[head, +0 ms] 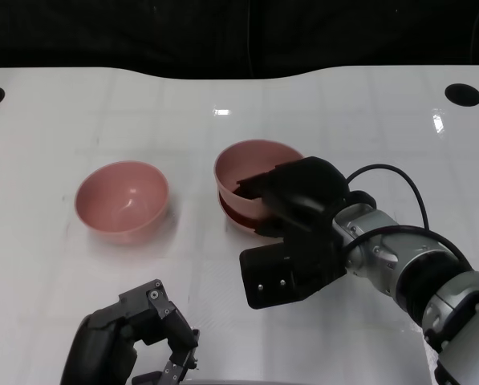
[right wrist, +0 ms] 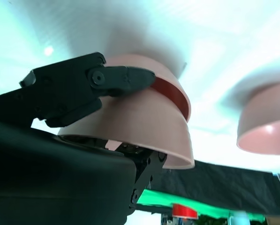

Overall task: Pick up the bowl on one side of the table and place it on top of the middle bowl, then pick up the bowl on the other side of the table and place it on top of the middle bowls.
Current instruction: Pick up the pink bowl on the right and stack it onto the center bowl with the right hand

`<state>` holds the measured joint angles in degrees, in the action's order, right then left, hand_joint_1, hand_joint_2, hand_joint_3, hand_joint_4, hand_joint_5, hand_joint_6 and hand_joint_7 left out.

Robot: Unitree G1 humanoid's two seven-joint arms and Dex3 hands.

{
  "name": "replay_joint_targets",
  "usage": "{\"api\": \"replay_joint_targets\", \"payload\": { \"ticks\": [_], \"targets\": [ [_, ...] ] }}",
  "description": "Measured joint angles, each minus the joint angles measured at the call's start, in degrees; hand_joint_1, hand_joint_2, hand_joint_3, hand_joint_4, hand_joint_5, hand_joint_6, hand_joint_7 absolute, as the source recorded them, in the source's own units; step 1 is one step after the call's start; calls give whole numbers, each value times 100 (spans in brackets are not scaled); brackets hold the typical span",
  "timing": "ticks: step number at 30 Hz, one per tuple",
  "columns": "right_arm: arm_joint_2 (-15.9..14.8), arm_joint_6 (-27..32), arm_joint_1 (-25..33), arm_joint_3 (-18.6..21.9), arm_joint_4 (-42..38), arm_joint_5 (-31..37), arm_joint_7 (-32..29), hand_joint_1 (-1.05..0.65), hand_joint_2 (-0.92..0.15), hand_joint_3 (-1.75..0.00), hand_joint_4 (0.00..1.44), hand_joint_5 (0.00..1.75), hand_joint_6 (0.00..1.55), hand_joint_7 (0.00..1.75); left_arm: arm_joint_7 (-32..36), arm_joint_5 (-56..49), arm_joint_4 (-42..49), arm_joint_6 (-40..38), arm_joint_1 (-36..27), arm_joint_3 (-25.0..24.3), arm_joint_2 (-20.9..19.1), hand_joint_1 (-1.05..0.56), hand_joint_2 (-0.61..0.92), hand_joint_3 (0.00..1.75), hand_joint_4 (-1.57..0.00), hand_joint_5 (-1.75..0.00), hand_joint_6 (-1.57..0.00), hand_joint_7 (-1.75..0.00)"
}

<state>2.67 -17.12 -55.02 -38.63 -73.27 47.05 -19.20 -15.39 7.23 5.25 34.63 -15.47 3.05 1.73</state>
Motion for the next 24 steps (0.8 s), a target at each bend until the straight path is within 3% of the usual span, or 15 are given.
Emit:
{"api": "replay_joint_targets", "payload": {
  "ticks": [4, 17, 24],
  "targets": [
    [-1, 2, 0, -50, 30, 34, 4, -73, -92, -40, 25, 5, 29, 0, 2, -11, 0, 24, 0, 2, 0, -20, 48, 107, -79, -162, -82, -135],
    [-45, -144, 15, -95, 467, 46, 3, -76, -92, -46, 22, 4, 25, 0, 28, -31, 0, 62, 0, 2, -8, -19, 51, 103, -79, -162, -82, -135],
    [-482, -344, 220, -52, 1169, 46, -71, -78, -92, -49, 19, 3, 23, 0, 28, -10, 1, 75, 5, -8, -28, -19, 52, 102, -79, -161, -82, -135]
  ]
}}
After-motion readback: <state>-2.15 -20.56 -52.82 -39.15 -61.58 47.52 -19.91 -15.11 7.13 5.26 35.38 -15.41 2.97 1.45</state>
